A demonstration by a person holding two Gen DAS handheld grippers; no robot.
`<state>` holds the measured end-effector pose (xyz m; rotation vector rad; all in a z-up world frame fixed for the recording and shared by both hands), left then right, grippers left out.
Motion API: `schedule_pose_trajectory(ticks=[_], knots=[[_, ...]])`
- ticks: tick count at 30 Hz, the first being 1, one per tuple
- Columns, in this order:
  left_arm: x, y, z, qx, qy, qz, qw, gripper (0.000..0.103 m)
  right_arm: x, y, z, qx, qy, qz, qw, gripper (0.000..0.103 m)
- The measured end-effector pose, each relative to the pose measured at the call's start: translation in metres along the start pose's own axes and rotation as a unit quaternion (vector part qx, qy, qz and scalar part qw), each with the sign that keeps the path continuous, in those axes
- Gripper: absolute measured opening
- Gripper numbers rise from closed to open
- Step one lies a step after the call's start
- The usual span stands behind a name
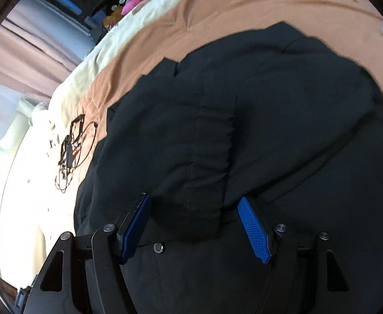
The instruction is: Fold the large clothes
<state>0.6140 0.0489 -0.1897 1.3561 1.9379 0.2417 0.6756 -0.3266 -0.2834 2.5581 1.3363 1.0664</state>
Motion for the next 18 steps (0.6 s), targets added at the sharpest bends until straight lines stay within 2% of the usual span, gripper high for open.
schedule_pose_trajectory(ticks=[1, 3, 6, 11, 16, 18], knots=[[0.0, 0.0, 0.0, 0.0, 0.0, -0.001, 1.0, 0.054, 0.001, -0.001, 0.003, 0.005, -0.003, -0.003, 1.0, 0.067], [0.001, -0.001, -0.001, -0.002, 0.001, -0.001, 1.0, 0.054, 0.005, -0.003, 0.005, 0.014, -0.007, -0.009, 1.0, 0.04], [0.0, -0.001, -0.002, -0.003, 0.0, -0.003, 1.0, 0.054, 0.01, -0.006, -0.007, 0.016, -0.004, -0.02, 1.0, 0.031], [-0.003, -0.002, -0.003, -0.004, -0.003, 0.0, 1.0, 0.054, 0.031, -0.006, -0.035, 0.011, 0.006, -0.05, 0.999, 0.028], [0.001, 0.0, -0.004, -0.005, -0.008, -0.01, 0.9999, 0.054, 0.047, -0.007, -0.047, 0.02, 0.015, -0.051, 0.998, 0.028], [0.002, 0.001, -0.005, -0.005, -0.008, -0.011, 0.9999, 0.054, 0.053, -0.012, -0.046, 0.036, 0.013, -0.046, 0.998, 0.032]])
Point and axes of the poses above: each gripper's, at about its wrist camera, not at the fingertips, and z roughly the way its jaws point, x to its left, y to its top, the point moved 9 cm from there along z, roughly the way its jaws point
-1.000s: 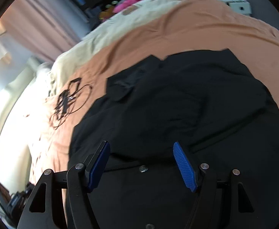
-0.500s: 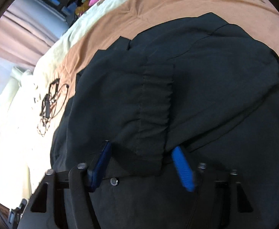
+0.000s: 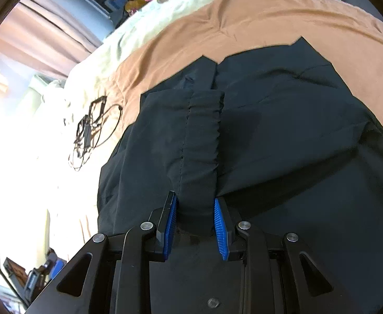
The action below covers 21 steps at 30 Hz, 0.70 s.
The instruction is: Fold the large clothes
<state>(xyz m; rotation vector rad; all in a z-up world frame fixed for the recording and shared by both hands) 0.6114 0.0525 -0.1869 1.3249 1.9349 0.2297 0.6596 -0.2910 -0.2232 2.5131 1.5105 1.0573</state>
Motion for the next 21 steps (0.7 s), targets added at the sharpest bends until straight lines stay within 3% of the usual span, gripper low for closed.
schedule_pose_trajectory(ticks=[9, 13, 17, 21], knots=[[0.002, 0.0, 0.0, 0.001, -0.002, -0.004, 1.0, 0.054, 0.005, -0.027, 0.026, 0.049, 0.02, 0.001, 0.999, 0.045], [0.001, -0.001, -0.001, 0.003, -0.004, -0.008, 1.0, 0.054, 0.014, -0.05, 0.035, 0.074, 0.045, -0.018, 0.996, 0.045], [-0.002, -0.002, 0.001, 0.005, -0.003, 0.001, 1.0, 0.054, 0.043, -0.054, 0.03, 0.048, 0.08, -0.057, 0.994, 0.045], [-0.002, -0.002, 0.005, 0.008, 0.005, 0.008, 0.9999, 0.054, 0.096, -0.045, 0.027, 0.02, 0.133, -0.092, 0.987, 0.045]])
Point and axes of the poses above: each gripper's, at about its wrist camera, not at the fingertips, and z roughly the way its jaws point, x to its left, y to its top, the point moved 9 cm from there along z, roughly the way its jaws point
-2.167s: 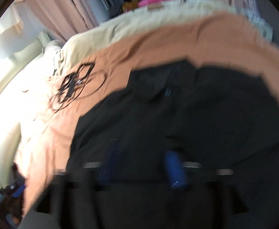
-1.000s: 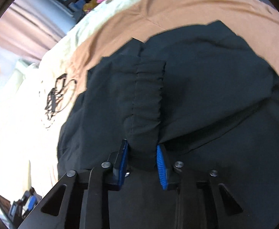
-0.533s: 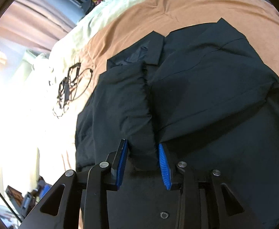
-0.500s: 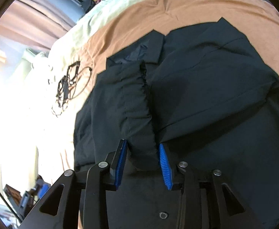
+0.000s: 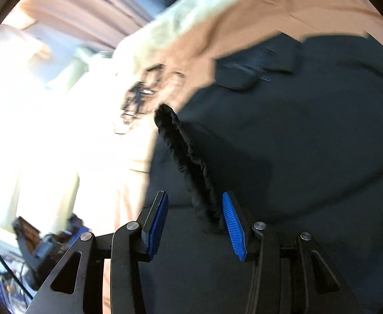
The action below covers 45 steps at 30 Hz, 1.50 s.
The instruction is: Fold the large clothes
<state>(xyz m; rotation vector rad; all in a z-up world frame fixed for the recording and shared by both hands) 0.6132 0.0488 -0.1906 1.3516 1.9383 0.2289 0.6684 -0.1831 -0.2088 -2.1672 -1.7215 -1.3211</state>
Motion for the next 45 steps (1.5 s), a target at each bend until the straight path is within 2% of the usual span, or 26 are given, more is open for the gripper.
schedule_pose_trajectory(ticks=[5, 9, 11, 13, 16, 19, 22, 24, 28, 30, 33, 35, 37, 38, 39, 41, 44, 45], knots=[[0.002, -0.002, 0.006, 0.007, 0.007, 0.0, 0.9999, 0.054, 0.051, 0.005, 0.022, 0.012, 0.055, -0.021, 0.998, 0.045], [-0.009, -0.006, 0.01, 0.012, 0.005, 0.016, 0.9998, 0.054, 0.045, 0.001, 0.015, -0.002, 0.071, 0.006, 0.997, 0.045], [-0.017, -0.011, 0.014, 0.02, -0.002, 0.025, 0.9995, 0.054, 0.023, -0.001, 0.006, -0.01, 0.052, 0.027, 0.998, 0.045], [-0.028, -0.017, 0.02, 0.03, -0.013, 0.033, 0.9989, 0.054, -0.006, 0.001, -0.008, -0.018, 0.01, 0.043, 0.999, 0.045], [-0.044, -0.027, 0.029, 0.044, -0.024, 0.048, 0.9976, 0.054, -0.059, 0.003, -0.042, -0.049, -0.035, 0.092, 0.994, 0.045], [-0.057, -0.036, 0.038, 0.053, -0.016, 0.07, 0.996, 0.054, -0.114, 0.006, -0.072, -0.076, -0.077, 0.127, 0.986, 0.045], [-0.063, -0.047, 0.049, 0.069, -0.008, 0.085, 0.9939, 0.054, -0.152, 0.009, -0.088, -0.09, -0.091, 0.157, 0.979, 0.048], [-0.065, -0.054, 0.056, 0.08, -0.003, 0.094, 0.9924, 0.054, -0.176, 0.012, -0.097, -0.1, -0.1, 0.175, 0.974, 0.056], [-0.069, -0.067, 0.074, 0.102, 0.011, 0.11, 0.9887, 0.054, -0.206, 0.019, -0.102, -0.106, -0.093, 0.196, 0.97, 0.058], [-0.071, -0.074, 0.085, 0.115, 0.012, 0.109, 0.9873, 0.064, -0.215, 0.027, -0.101, -0.11, -0.082, 0.203, 0.97, 0.058], [-0.075, -0.084, 0.099, 0.12, 0.032, 0.119, 0.9851, 0.067, -0.229, 0.037, -0.1, -0.119, -0.079, 0.214, 0.966, 0.058], [-0.081, -0.088, 0.105, 0.115, 0.037, 0.131, 0.984, 0.067, -0.242, 0.039, -0.108, -0.121, -0.074, 0.221, 0.965, 0.056], [-0.086, -0.09, 0.107, 0.108, 0.044, 0.134, 0.984, 0.067, -0.251, 0.042, -0.111, -0.129, -0.079, 0.225, 0.963, 0.042], [-0.09, -0.093, 0.11, 0.109, 0.05, 0.139, 0.9831, 0.061, -0.254, 0.042, -0.112, -0.132, -0.087, 0.226, 0.961, 0.028], [-0.096, -0.096, 0.113, 0.113, 0.045, 0.146, 0.9817, 0.046, -0.258, 0.042, -0.113, -0.137, -0.091, 0.229, 0.959, 0.019], [-0.106, -0.098, 0.117, 0.119, 0.054, 0.162, 0.9781, 0.037, -0.263, 0.043, -0.116, -0.147, -0.078, 0.24, 0.956, 0.012], [-0.122, -0.095, 0.11, 0.111, 0.048, 0.177, 0.9769, 0.013, -0.272, 0.046, -0.129, -0.174, -0.078, 0.256, 0.948, 0.009], [-0.128, -0.091, 0.106, 0.106, 0.041, 0.178, 0.9775, 0.011, -0.274, 0.047, -0.133, -0.183, -0.079, 0.261, 0.945, 0.009]])
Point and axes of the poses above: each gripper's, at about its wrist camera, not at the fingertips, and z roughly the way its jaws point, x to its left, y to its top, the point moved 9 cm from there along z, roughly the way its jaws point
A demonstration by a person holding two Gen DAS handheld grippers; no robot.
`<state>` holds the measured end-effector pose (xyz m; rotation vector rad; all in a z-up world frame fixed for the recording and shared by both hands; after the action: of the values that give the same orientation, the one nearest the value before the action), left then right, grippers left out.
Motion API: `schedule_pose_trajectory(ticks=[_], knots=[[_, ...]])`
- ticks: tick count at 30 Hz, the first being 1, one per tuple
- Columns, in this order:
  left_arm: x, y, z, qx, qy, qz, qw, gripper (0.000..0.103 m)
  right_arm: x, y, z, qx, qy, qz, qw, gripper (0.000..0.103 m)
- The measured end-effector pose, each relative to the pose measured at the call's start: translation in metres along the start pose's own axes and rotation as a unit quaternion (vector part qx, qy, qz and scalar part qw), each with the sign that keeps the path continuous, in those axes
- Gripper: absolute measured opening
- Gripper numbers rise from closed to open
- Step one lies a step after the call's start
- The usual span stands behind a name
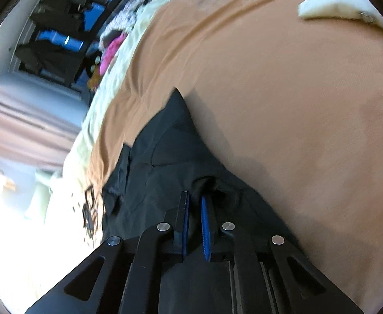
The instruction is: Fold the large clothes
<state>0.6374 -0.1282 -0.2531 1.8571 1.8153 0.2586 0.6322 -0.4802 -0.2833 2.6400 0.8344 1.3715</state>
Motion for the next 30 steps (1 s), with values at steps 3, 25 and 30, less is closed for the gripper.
schedule_pose_trajectory(ticks=[3, 25, 30], knots=[[-0.008, 0.017, -0.012, -0.012, -0.008, 0.006, 0.9999, 0.009, -0.003, 0.004, 0.0, -0.003, 0.013, 0.021, 1.0, 0.009], [0.016, 0.05, -0.014, 0.007, 0.046, 0.025, 0.9986, 0.048, 0.015, -0.01, -0.007, 0.038, -0.001, -0.009, 0.999, 0.074], [0.017, 0.042, -0.066, -0.029, 0.031, 0.02, 0.9989, 0.071, 0.014, -0.022, -0.035, 0.034, -0.011, -0.031, 0.999, 0.074]])
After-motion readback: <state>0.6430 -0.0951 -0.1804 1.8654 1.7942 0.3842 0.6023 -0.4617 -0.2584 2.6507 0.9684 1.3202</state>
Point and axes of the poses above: each gripper's, at about its wrist camera, not at the fingertips, and z roughly the way its jaws point, x to its left, y to its top, the point moved 9 cm from there along z, roughly the way its jaws point
